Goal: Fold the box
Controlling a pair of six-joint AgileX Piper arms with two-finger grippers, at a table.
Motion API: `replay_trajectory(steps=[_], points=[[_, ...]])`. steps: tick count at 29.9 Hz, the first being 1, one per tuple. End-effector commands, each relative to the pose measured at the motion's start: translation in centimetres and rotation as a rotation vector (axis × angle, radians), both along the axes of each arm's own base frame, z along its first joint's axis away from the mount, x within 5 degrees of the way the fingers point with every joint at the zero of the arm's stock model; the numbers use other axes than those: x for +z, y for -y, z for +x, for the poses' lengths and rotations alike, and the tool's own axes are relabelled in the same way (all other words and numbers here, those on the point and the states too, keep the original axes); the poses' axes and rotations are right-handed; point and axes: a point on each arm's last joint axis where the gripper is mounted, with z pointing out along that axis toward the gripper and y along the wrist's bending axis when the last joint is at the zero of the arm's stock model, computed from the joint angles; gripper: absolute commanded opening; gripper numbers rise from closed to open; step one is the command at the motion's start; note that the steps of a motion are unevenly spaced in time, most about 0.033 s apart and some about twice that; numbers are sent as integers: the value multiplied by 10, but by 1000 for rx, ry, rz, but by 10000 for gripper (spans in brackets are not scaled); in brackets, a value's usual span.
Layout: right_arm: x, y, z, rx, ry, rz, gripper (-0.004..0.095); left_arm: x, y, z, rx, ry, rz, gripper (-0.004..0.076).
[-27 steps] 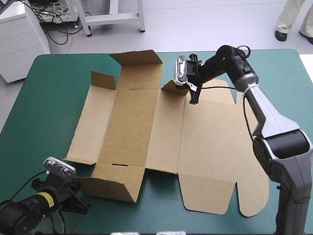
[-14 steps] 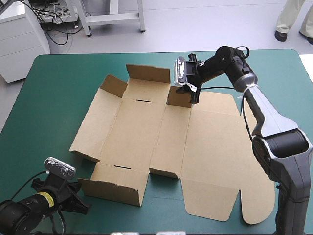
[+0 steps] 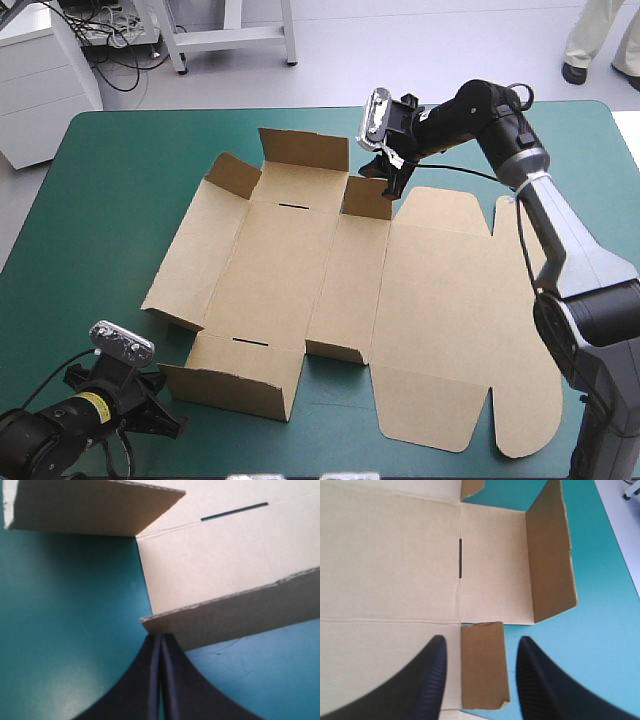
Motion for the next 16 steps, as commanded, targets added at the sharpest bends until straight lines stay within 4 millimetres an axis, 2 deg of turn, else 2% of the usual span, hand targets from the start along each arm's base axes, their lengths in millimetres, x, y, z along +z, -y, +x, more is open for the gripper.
replay_trajectory(steps=[1, 2, 3, 6, 9, 13, 16], points=[[63, 9, -40, -22, 69, 102, 88, 9, 2, 4, 3, 55, -30, -32], [67, 10, -44, -16, 63, 100, 3, 9, 2, 4, 3, 55, -30, -32], [72, 11, -49, -27, 55, 115, -12, 9, 2, 4, 3, 55, -30, -32], [83, 16, -59, -136, -18, 185, -2, 9, 2, 4, 3, 55, -30, -32], [87, 24, -64, -279, -86, 183, -2, 9, 2, 4, 3, 55, -30, -32], [85, 41, -68, -567, -208, 173, -2, 9, 2, 4, 3, 55, -30, -32], [84, 56, -72, -766, -210, 151, -2, 10, 2, 4, 3, 54, -30, -32]])
